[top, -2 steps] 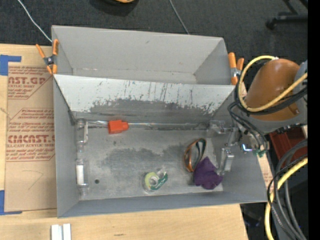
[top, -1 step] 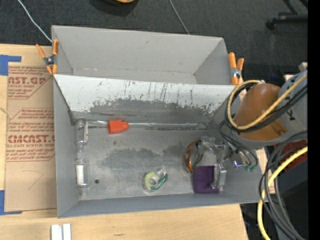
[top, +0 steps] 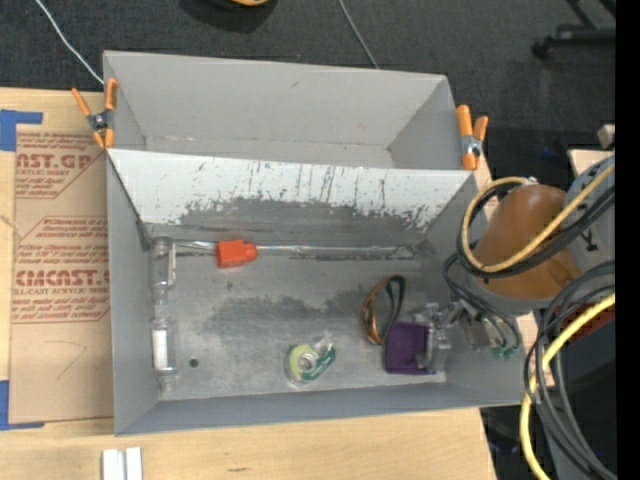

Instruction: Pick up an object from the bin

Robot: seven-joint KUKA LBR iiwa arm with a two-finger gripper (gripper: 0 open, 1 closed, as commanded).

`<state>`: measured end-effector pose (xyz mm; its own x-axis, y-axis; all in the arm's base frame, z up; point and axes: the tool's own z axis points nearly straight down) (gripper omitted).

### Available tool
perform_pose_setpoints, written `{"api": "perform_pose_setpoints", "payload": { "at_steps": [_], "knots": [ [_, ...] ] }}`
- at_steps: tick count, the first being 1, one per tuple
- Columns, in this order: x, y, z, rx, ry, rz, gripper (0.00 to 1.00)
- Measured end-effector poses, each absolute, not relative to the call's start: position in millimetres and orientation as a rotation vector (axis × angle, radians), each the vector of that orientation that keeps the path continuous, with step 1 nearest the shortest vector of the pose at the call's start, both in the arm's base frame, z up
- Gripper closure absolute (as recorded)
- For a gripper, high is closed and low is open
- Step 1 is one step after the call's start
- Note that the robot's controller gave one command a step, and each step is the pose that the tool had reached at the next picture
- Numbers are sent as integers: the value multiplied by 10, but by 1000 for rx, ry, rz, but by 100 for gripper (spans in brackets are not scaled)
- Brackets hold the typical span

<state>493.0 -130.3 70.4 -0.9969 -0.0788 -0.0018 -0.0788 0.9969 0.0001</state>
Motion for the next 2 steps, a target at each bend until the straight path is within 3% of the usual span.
{"api": "perform_pose_setpoints", "payload": {
  "at_steps": [1,2],
  "knots": [
    [4930,-1303,704,-124,3137,0,100],
    [4867,-1260,2118,-187,3132,0,100]
  ]
}}
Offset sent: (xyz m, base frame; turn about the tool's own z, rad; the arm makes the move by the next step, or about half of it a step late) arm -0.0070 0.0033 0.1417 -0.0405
